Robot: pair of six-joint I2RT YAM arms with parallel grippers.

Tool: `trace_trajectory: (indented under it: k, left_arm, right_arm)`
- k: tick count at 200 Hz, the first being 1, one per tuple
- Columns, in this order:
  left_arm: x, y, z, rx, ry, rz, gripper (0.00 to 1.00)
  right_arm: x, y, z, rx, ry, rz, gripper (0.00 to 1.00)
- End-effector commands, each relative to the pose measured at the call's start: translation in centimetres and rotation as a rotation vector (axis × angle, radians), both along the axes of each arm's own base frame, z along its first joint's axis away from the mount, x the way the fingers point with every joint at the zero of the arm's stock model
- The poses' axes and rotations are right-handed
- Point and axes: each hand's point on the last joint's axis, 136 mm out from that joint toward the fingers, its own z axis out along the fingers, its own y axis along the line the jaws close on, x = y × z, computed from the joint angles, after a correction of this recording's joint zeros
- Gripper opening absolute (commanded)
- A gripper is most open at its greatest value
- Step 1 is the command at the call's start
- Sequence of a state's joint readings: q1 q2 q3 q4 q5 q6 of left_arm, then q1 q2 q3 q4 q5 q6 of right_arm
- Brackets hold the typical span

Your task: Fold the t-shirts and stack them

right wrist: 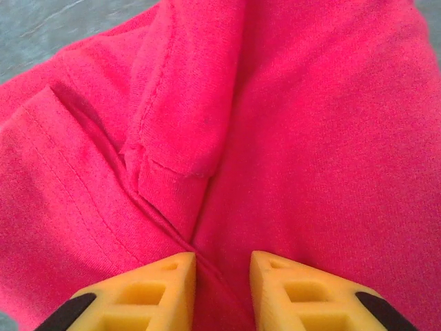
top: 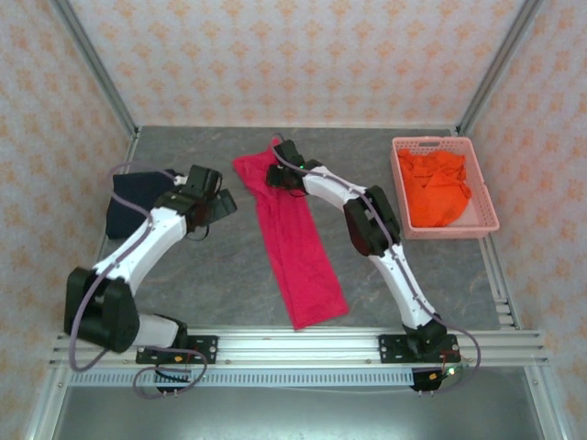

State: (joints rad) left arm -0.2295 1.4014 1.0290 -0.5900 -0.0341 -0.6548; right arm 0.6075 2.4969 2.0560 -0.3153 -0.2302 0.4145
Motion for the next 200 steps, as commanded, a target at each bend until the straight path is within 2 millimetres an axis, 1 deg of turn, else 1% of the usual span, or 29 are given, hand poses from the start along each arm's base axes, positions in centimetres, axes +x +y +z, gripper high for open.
trace_trajectory:
  k: [1,5,9,12,24,43,51,53,54,56,64,73,87,93,105,112,117,124,127,134,137,142,151,159,167,181,200]
  left_arm:
    - [4.2,-2.2,0.9,-0.063,-0.059,-0.031,1.00]
    - [4.7,-2.4,0.5,-0.069,-0.052,-0.035,1.00]
    - [5.5,-2.7,0.6,-0.077,-0.057,-0.035,1.00]
    - [6.0,-3.0,0.1,-0.082,-0.048,-0.037,1.00]
    - [8.2,-4.1,-0.6,-0.113,-0.039,-0.052,1.00]
    - [11.7,-6.4,-1.5,-0.156,-0.040,-0.086,1.00]
    - [13.2,-7.3,-1.7,-0.165,-0.052,-0.098,1.00]
    - [13.6,-7.5,-1.5,-0.168,-0.059,-0.102,1.00]
    - [13.8,-7.6,-1.9,-0.168,-0.051,-0.103,1.00]
    - [14.1,-7.9,-2.4,-0.170,-0.043,-0.106,1.00]
    - [15.5,-8.7,-3.1,-0.181,-0.041,-0.116,1.00]
    - [16.6,-9.2,-4.1,-0.186,-0.024,-0.108,1.00]
    - [18.1,-10.3,-5.6,-0.220,0.002,-0.103,0.94]
    - [18.7,-10.5,-6.2,-0.226,0.004,-0.098,0.92]
    - [19.7,-10.9,-7.1,-0.230,0.014,-0.088,0.82]
    - [20.3,-10.8,-7.6,-0.221,0.022,-0.080,0.74]
    - [20.6,-10.8,-7.8,-0.212,0.026,-0.076,0.66]
    - [21.1,-10.7,-8.2,-0.206,0.031,-0.073,0.60]
    - [21.2,-10.8,-8.4,-0.208,0.036,-0.074,0.56]
    - [21.8,-11.2,-8.5,-0.221,0.038,-0.080,0.51]
    - [21.9,-11.4,-8.8,-0.226,0.044,-0.084,0.46]
    - [22.2,-11.6,-9.0,-0.231,0.049,-0.089,0.40]
    - [22.6,-11.8,-9.5,-0.234,0.062,-0.090,0.25]
    - [23.1,-12.0,-9.6,-0.237,0.065,-0.097,0.16]
    - [23.6,-12.1,-9.7,-0.235,0.065,-0.099,0.09]
    - [24.7,-12.1,-9.9,-0.240,0.064,-0.100,0.04]
    - [26.2,-12.3,-10.0,-0.269,0.045,-0.111,0.01]
  right_arm:
    - [-1.6,-3.4,-0.9,-0.047,0.056,-0.122,0.29]
    - [-1.9,-3.7,-1.1,-0.043,0.060,-0.137,0.29]
    - [-2.1,-3.9,-0.8,-0.033,0.058,-0.146,0.29]
    - [-2.2,-4.0,-0.7,-0.024,0.054,-0.152,0.29]
    - [-2.7,-4.1,0.0,0.007,0.042,-0.153,0.30]
    - [-2.8,-2.9,2.6,0.044,0.007,-0.069,0.38]
    - [-2.6,-2.5,4.1,0.048,-0.017,-0.030,0.42]
    - [-2.5,-2.4,4.4,0.046,-0.022,-0.025,0.43]
    - [-2.5,-2.4,4.6,0.045,-0.026,-0.024,0.44]
    - [-2.3,-2.5,4.9,0.044,-0.033,-0.024,0.44]
    - [-1.9,-2.9,6.1,0.035,-0.065,-0.032,0.47]
    - [-1.2,-3.5,7.4,0.031,-0.111,-0.046,0.50]
    - [-0.1,-4.9,8.3,0.022,-0.142,-0.084,0.52]
    - [0.2,-5.4,8.3,0.029,-0.137,-0.095,0.52]
    - [0.7,-6.5,8.3,0.054,-0.120,-0.130,0.52]
    - [0.9,-7.1,8.3,0.069,-0.119,-0.143,0.52]
    - [0.9,-7.6,8.3,0.075,-0.120,-0.153,0.52]
    - [0.9,-8.1,8.4,0.081,-0.126,-0.164,0.52]
    - [0.8,-8.3,8.4,0.082,-0.126,-0.168,0.52]
    - [0.8,-8.7,8.6,0.085,-0.131,-0.175,0.52]
    - [0.7,-8.9,8.7,0.085,-0.133,-0.177,0.52]
    - [0.6,-9.3,8.7,0.083,-0.133,-0.184,0.52]
    - [0.4,-9.8,8.8,0.085,-0.134,-0.193,0.52]
    - [0.3,-10.3,9.0,0.089,-0.139,-0.200,0.52]
    - [0.2,-10.7,9.2,0.096,-0.144,-0.208,0.52]
    - [0.0,-11.1,9.4,0.102,-0.149,-0.205,0.52]
    - [-0.1,-11.3,9.0,0.094,-0.130,-0.192,0.52]
